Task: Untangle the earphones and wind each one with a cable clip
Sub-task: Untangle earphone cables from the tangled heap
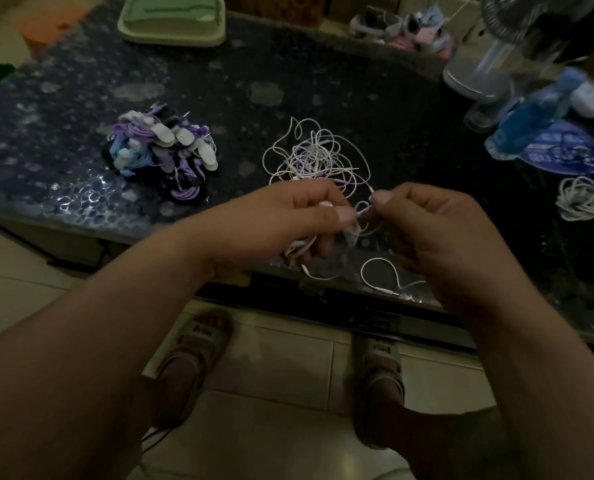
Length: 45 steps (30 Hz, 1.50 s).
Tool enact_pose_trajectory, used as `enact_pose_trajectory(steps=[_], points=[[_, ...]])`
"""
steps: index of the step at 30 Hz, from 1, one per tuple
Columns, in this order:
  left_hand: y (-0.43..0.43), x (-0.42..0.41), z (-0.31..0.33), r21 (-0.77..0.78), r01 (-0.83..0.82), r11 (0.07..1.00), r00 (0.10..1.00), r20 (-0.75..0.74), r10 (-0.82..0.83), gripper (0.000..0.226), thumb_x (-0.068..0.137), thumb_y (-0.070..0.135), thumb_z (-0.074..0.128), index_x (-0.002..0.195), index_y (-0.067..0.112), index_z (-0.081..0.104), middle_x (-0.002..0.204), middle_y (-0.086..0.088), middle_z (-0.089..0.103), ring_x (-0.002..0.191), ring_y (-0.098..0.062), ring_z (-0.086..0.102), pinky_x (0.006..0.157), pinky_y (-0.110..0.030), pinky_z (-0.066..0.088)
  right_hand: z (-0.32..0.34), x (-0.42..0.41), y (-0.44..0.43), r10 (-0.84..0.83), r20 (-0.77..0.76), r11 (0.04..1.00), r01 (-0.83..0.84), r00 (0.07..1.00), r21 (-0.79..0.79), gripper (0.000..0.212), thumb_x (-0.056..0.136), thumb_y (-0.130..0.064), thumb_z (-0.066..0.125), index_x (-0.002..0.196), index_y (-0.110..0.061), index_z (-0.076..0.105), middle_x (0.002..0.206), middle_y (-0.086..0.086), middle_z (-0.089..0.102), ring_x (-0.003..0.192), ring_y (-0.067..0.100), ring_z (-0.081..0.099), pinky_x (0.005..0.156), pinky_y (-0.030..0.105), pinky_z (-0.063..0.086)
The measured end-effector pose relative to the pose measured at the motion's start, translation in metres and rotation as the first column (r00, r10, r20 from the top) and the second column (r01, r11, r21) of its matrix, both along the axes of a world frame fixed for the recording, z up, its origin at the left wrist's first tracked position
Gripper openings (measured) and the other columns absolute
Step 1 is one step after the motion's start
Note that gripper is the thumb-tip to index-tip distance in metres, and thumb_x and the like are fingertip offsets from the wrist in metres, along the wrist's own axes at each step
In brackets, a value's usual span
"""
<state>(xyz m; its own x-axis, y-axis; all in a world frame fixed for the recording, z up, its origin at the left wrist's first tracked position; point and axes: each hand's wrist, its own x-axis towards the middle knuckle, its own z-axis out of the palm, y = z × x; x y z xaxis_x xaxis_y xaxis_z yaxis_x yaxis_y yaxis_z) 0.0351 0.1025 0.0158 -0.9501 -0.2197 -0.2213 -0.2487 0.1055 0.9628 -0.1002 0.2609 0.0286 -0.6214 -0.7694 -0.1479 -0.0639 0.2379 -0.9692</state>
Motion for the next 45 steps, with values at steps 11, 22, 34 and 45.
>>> enact_pose_trajectory(steps=[11, 22, 34, 45], points=[[-0.014, 0.010, -0.010, -0.520, 0.177, 0.835, 0.977, 0.198, -0.084, 0.009, 0.095, 0.033, 0.070, 0.094, 0.026, 0.065, 0.086, 0.004, 0.068, 0.077, -0.007, 0.063, 0.071, -0.029, 0.051, 0.008, -0.006, 0.006, -0.161, -0.033, 0.985, 0.158, 0.986, -0.073, 0.039, 0.101, -0.031, 0.060, 0.066, -0.014, 0.058, 0.052, -0.002, 0.036, 0.047, 0.012, 0.030, 0.046, 0.024, 0.026], [0.001, -0.010, -0.008, -0.558, -0.223, 0.799, 0.962, -0.260, 0.087, 0.034, 0.089, 0.059, 0.066, 0.112, 0.034, 0.062, 0.106, 0.017, 0.058, 0.108, -0.008, 0.058, 0.094, -0.035, 0.052, 0.001, -0.004, -0.001, 0.012, -0.224, 1.000, -0.011, 0.974, 0.005, 0.036, 0.100, -0.028, 0.066, 0.068, -0.011, 0.070, 0.051, -0.010, 0.057, 0.045, -0.001, 0.046, 0.047, 0.014, 0.034], [-0.001, -0.011, -0.012, -0.007, -0.019, 1.000, 1.000, -0.020, 0.019, 0.025, 0.110, 0.020, 0.046, 0.099, 0.009, 0.065, 0.062, 0.003, 0.045, 0.053, -0.011, 0.035, 0.054, -0.027, 0.037, -0.004, -0.026, -0.006, -0.284, 0.138, 0.958, 0.288, 0.949, -0.006, 0.035, 0.104, -0.030, 0.059, 0.072, -0.015, 0.060, 0.050, -0.005, 0.034, 0.046, 0.010, 0.027, 0.046, 0.026, 0.020], [0.002, -0.014, -0.013, -0.381, -0.003, 0.925, 1.000, 0.004, 0.005, 0.031, 0.102, 0.007, 0.058, 0.078, 0.026, 0.063, 0.059, 0.022, 0.061, 0.054, 0.006, 0.053, 0.055, -0.009, 0.039, -0.016, 0.008, -0.020, 0.294, -0.289, 0.918, -0.185, 0.911, 0.351, 0.042, 0.105, -0.056, 0.041, 0.104, -0.026, 0.070, 0.089, -0.007, 0.070, 0.082, 0.008, 0.066, 0.077, 0.038, 0.055]])
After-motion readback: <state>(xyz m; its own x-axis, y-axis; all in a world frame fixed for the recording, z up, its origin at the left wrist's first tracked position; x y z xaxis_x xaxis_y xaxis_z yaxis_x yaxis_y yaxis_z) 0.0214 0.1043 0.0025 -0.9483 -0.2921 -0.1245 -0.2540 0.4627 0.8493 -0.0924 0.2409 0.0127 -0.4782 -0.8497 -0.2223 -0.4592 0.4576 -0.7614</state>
